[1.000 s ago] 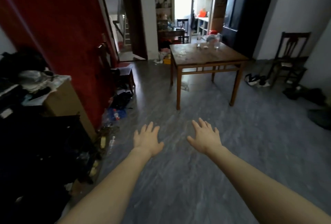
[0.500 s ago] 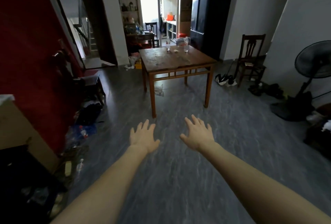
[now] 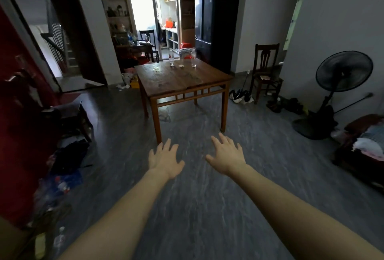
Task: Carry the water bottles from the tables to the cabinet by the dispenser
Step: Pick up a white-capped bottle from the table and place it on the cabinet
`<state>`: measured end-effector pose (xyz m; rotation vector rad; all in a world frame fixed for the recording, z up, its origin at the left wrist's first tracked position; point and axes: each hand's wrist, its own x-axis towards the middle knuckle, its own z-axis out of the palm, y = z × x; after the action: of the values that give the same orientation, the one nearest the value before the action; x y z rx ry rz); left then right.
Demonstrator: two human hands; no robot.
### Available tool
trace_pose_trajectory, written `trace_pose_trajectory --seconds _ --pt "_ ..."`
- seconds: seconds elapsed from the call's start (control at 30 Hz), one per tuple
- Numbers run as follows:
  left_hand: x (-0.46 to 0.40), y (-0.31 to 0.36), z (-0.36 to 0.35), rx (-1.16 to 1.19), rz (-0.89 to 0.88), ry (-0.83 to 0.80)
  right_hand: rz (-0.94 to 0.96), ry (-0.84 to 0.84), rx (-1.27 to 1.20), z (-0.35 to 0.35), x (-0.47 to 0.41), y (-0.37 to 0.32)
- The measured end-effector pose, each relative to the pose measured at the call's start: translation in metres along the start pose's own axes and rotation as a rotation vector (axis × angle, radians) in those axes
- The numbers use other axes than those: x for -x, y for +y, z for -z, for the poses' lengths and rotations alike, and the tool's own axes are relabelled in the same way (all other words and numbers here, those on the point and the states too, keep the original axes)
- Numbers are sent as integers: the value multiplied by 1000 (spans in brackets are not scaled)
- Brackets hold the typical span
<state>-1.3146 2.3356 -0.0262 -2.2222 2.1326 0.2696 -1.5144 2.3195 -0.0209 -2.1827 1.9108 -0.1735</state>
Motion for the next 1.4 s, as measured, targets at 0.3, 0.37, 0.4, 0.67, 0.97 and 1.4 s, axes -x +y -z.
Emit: trace_pose_trajectory --seconds 0.3,0.37,0.4,0.67,0.97,1.4 --pt "-118 35 -1 36 -25 -44 -84 -17 -36 12 -103 53" --pt "-149 52 4 38 -36 -41 -94 2 -46 18 -133 71" --pt "-165 62 7 38 -42 -38 -97 11 -49 21 -148 80" --pt "-296 132 35 38 -65 -31 -109 -3 -46 59 -269 153" --pt "-408 185 37 40 -88 -58 -119 -4 -59 79 -359 200" --pt "-639 231 66 -78 -299 -60 -263 7 -26 96 -559 255"
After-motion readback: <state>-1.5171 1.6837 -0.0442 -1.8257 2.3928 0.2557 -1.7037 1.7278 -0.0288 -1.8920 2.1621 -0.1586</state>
